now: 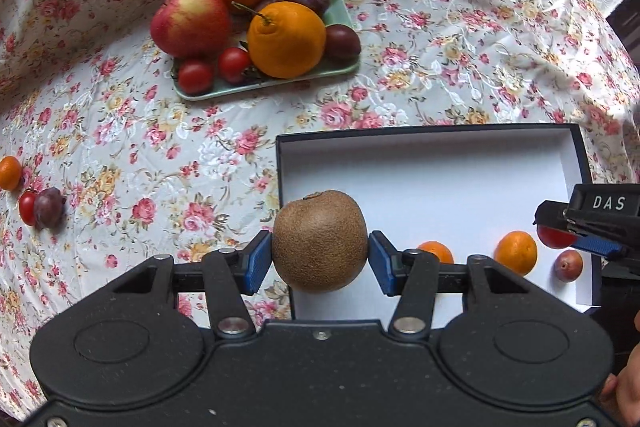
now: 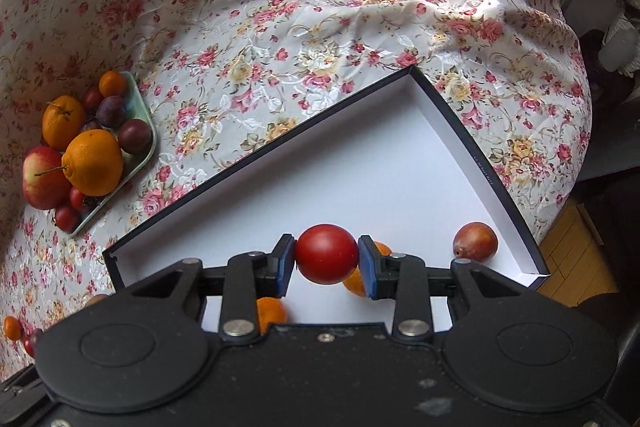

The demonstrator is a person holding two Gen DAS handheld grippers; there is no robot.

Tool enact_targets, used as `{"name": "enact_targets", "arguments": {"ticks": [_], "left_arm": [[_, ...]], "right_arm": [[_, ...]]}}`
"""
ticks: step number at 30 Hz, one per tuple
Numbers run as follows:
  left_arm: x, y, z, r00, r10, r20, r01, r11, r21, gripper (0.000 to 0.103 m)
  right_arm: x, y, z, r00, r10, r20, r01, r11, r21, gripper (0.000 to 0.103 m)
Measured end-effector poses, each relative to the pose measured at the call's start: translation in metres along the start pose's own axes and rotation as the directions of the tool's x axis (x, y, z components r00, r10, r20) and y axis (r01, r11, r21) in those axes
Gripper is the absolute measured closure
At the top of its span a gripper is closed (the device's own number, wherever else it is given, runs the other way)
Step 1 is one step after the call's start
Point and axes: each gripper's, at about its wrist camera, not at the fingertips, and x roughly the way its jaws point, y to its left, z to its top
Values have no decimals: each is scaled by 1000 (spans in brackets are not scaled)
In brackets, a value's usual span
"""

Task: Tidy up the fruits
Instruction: 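Carry both fruits over the white box and open both grippers to drop them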

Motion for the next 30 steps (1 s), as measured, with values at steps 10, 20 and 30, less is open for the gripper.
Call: {"name": "enact_targets", "arguments": {"ticks": [10,20,30], "left_arm": [[12,-36,4,999,37,17,-38,999,30,45],[22,-60,16,998,55,36,-55,998,18,46],[23,-70,15,996,74,46,-76,996,47,44]], "right_arm": [[0,-58,6,1000,-21,21,19,995,95,67],[-2,-80,7,998,-42,50,39,997,69,67],[-11,-82,6,996,-24,83,22,1000,16,67]]}}
